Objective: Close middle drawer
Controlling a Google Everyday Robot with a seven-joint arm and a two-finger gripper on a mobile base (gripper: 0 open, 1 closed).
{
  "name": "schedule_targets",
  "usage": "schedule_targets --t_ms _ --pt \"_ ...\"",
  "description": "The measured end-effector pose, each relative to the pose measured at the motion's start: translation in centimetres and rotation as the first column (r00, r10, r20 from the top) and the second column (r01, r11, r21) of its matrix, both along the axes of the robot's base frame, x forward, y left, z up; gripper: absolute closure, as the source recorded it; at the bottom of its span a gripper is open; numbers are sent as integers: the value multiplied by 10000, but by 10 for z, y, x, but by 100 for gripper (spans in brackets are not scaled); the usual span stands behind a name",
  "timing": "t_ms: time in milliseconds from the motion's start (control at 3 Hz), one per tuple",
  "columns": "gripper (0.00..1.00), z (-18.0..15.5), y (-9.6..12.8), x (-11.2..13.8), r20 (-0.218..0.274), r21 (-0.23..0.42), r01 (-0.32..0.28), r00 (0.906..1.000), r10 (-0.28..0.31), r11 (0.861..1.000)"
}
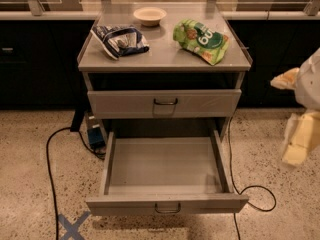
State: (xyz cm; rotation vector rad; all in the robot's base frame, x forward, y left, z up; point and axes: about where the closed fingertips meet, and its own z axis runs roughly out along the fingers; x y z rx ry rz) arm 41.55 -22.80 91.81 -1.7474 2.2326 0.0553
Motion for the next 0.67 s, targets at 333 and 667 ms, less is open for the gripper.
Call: schedule_targets --t_ms 333,667 --pt "0 -73 -2 -17 -1018 -79 -670 9926 658 9977" --pt "0 -73 -2 -17 -1018 -79 -670 9926 658 9977"
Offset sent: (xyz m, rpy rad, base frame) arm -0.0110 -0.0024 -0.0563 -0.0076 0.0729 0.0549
